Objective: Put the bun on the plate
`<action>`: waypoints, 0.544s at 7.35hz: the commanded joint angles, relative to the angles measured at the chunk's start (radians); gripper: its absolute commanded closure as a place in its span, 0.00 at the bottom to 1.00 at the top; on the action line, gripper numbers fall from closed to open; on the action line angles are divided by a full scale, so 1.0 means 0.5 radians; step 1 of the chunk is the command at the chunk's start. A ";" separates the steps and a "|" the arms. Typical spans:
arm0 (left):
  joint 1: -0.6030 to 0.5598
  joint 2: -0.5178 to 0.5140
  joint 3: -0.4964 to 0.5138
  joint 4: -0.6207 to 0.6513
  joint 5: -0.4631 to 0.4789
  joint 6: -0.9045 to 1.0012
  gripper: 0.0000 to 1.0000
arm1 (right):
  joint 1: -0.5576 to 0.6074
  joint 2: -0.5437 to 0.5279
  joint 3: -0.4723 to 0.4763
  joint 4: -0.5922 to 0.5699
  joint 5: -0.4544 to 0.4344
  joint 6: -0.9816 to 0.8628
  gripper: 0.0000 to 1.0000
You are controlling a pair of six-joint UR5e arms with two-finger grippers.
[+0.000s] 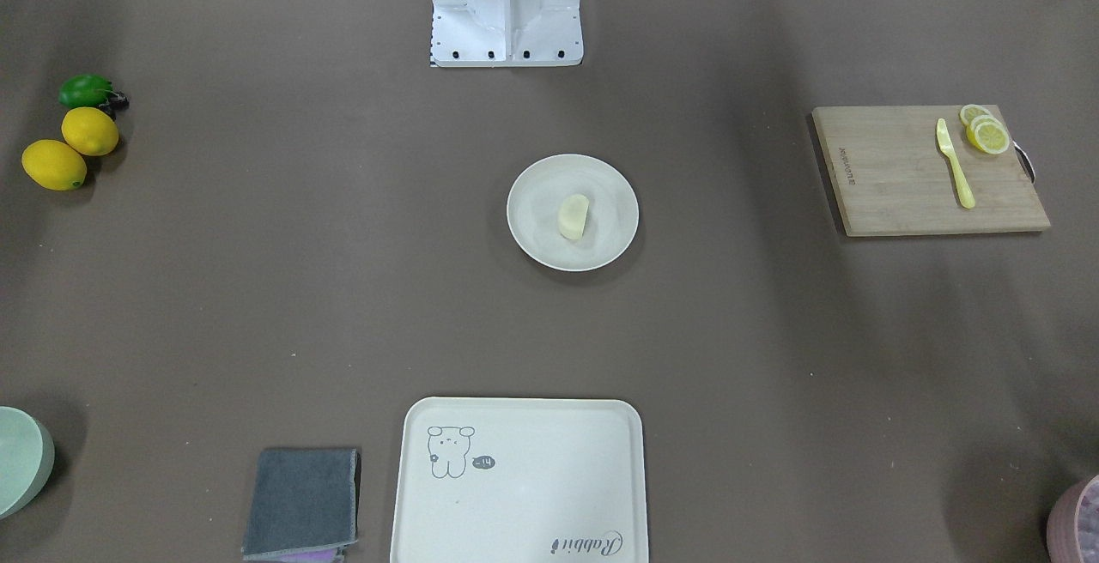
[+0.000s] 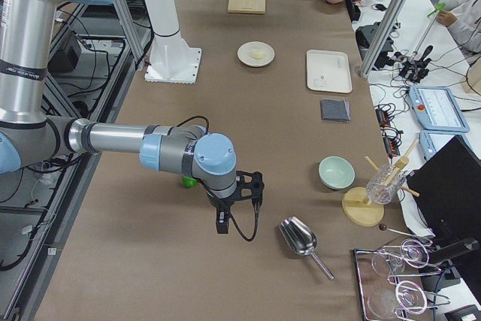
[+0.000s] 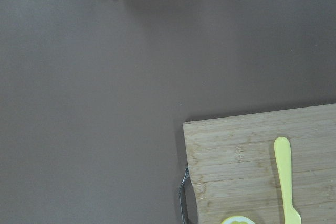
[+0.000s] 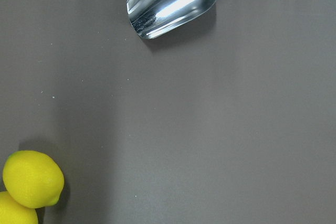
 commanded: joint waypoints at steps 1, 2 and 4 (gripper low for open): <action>-0.035 0.007 0.001 -0.008 0.002 -0.004 0.02 | 0.000 -0.002 0.006 0.003 0.000 -0.002 0.00; -0.056 0.007 -0.005 -0.005 0.005 -0.004 0.02 | -0.003 0.001 0.003 0.003 0.006 0.001 0.00; -0.054 0.004 -0.008 -0.005 0.011 -0.001 0.02 | -0.003 0.010 0.003 0.003 0.003 0.001 0.00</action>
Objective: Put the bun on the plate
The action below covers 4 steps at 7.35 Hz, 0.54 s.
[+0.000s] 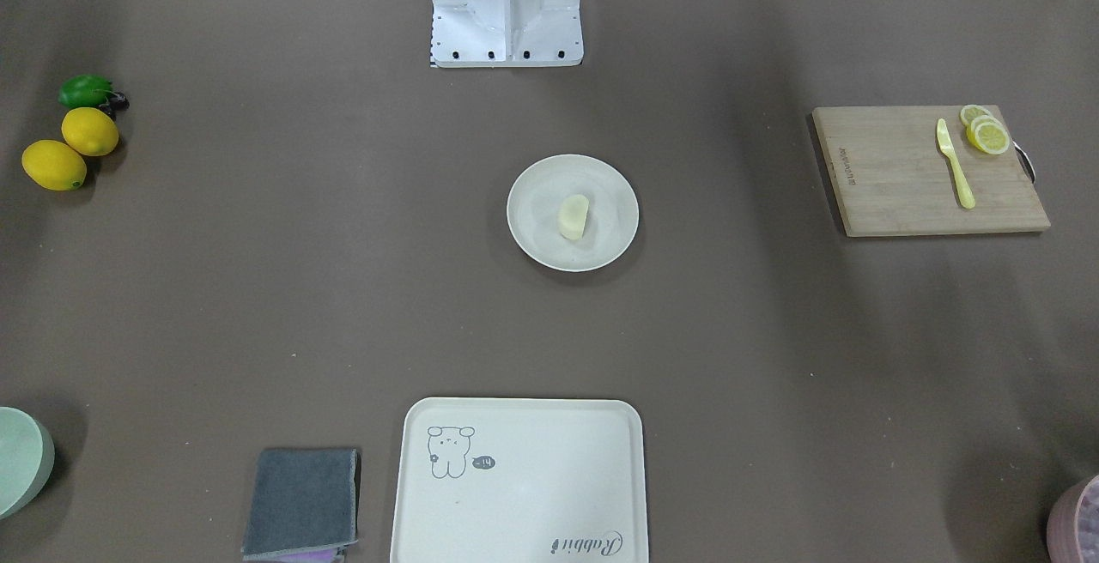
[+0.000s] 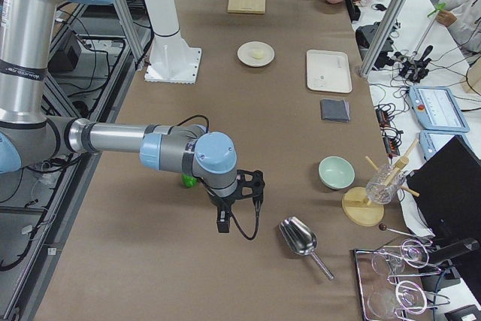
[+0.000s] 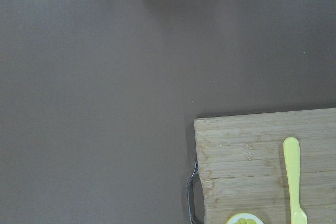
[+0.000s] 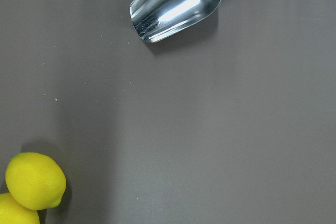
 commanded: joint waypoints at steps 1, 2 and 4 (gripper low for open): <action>-0.002 -0.006 -0.001 0.000 0.004 -0.001 0.02 | 0.000 0.008 -0.003 -0.003 0.001 0.000 0.00; -0.002 -0.009 -0.001 0.003 0.004 -0.001 0.02 | 0.000 0.005 -0.006 0.000 0.007 0.000 0.00; -0.002 -0.006 -0.004 0.003 -0.002 -0.001 0.02 | 0.000 -0.023 0.000 0.006 0.014 0.003 0.00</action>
